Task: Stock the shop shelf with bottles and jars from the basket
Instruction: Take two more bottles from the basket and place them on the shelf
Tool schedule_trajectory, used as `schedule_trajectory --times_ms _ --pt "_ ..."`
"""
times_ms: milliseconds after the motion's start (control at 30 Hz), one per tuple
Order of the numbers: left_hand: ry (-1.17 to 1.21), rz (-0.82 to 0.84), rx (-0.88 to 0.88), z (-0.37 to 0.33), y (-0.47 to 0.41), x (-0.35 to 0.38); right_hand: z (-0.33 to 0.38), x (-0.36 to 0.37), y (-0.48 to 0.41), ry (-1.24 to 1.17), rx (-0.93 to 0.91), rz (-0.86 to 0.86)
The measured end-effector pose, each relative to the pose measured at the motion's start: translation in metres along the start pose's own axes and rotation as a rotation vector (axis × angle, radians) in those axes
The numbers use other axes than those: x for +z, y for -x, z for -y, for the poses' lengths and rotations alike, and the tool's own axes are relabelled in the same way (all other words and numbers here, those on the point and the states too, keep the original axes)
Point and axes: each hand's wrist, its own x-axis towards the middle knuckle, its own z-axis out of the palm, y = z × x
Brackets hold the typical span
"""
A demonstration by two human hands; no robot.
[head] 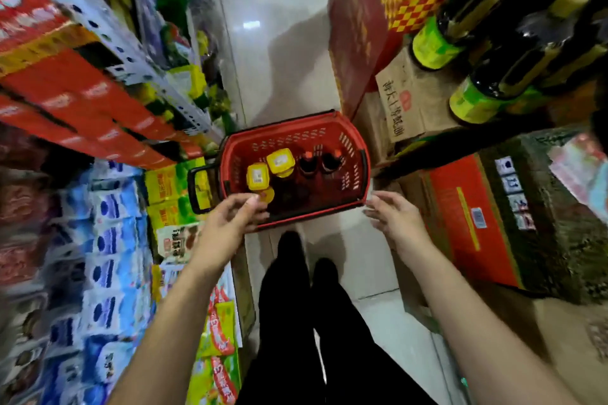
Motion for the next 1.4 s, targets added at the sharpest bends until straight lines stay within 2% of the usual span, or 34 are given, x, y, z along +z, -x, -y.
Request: schedule_trajectory --times_ms 200,333,500,600,700,800,900,1033,1200,1300,1400 --pt "-0.001 0.065 -0.175 0.054 -0.168 0.049 -0.021 0.036 -0.129 -0.101 0.061 -0.177" --pt "-0.080 0.120 -0.247 0.120 -0.258 0.091 -0.063 0.049 -0.222 -0.008 0.094 -0.187" --pt "-0.126 0.072 -0.203 0.209 -0.367 0.143 -0.122 0.065 -0.340 0.027 0.159 -0.131" --pt "-0.161 0.070 -0.141 0.253 -0.415 0.162 -0.149 0.079 -0.395 0.007 0.133 -0.111" --pt "-0.201 0.017 -0.067 0.270 -0.445 0.177 -0.161 0.092 -0.436 0.115 0.068 -0.152" --pt "-0.195 -0.031 -0.033 0.281 -0.467 0.184 -0.167 0.100 -0.464 0.154 0.016 -0.148" --pt "-0.227 -0.079 -0.019 0.285 -0.479 0.186 -0.171 0.100 -0.481 0.205 -0.072 -0.240" --pt "-0.314 -0.072 0.006 0.282 -0.479 0.185 -0.175 0.098 -0.478 0.275 -0.109 -0.271" --pt "-0.363 -0.087 0.029 0.267 -0.457 0.184 -0.165 0.091 -0.454 0.387 -0.135 -0.261" --pt "-0.350 -0.063 0.043 0.249 -0.430 0.180 -0.150 0.081 -0.425 0.379 -0.139 -0.233" --pt "-0.329 -0.113 0.030 0.214 -0.395 0.172 -0.119 0.068 -0.383 0.342 -0.160 -0.204"
